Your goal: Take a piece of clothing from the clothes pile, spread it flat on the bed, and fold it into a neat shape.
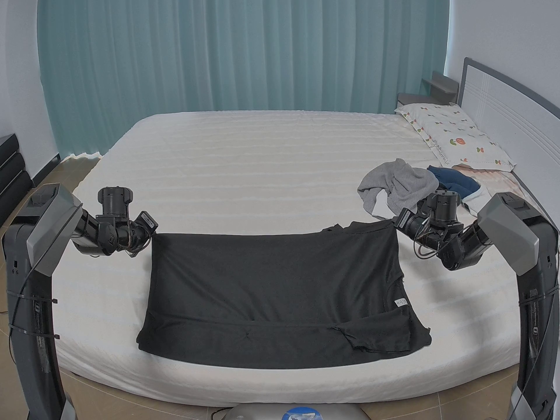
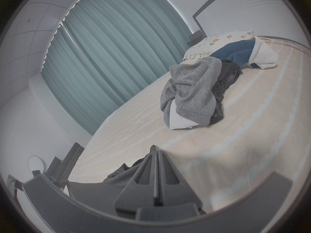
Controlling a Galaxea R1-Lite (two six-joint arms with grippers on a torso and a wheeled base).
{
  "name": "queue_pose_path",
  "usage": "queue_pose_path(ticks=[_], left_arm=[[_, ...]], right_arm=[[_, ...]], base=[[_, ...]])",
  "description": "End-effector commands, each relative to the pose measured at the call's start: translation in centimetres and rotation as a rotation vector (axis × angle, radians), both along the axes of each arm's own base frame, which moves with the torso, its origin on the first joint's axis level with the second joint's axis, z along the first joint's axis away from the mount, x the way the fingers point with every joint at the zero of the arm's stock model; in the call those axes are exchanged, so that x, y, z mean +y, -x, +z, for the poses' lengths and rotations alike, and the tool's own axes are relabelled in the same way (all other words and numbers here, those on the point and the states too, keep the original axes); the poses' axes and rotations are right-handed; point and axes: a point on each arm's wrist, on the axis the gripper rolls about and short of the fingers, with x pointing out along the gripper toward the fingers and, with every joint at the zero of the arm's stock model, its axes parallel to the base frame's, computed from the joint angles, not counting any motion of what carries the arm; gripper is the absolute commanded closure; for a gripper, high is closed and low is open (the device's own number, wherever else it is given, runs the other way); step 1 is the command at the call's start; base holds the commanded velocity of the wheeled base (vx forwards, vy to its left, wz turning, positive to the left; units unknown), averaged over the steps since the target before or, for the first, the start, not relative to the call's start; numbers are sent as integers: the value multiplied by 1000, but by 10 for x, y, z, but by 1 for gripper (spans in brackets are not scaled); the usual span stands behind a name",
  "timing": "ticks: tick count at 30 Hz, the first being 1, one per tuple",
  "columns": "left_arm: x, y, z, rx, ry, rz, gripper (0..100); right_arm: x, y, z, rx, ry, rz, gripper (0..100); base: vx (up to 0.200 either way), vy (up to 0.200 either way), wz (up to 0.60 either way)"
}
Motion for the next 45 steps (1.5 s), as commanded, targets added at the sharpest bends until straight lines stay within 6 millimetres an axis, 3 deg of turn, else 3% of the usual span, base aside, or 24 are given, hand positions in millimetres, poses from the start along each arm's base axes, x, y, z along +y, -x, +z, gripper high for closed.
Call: queue_pose_path(ticks=[1,6,21,27,40,45], left_arm=[[2,1,4,-5,-3,4,100],[8,3,12,-14,-16,8,100],[6,7,3,14,-52,-20,100],[5,15,-2,43,-89,-52,100],[2,43,-10,121,-162,-121,100],[1,51,-13,146,-176,-138,100]], right_arm=[[-6,3,11,-17,-2,-12,100],[-7,8,3,-17,-3,-14,100],[-7,18,0,-2,-1,-6,100],[-8,31,1,29,-11,34,100],[-15,81,-17,149,19,142,100],[-18,89,-21,145,32,149,100]], base=[[0,0,0],[0,0,0],[0,0,0],[0,0,0],[0,0,0],[0,0,0]])
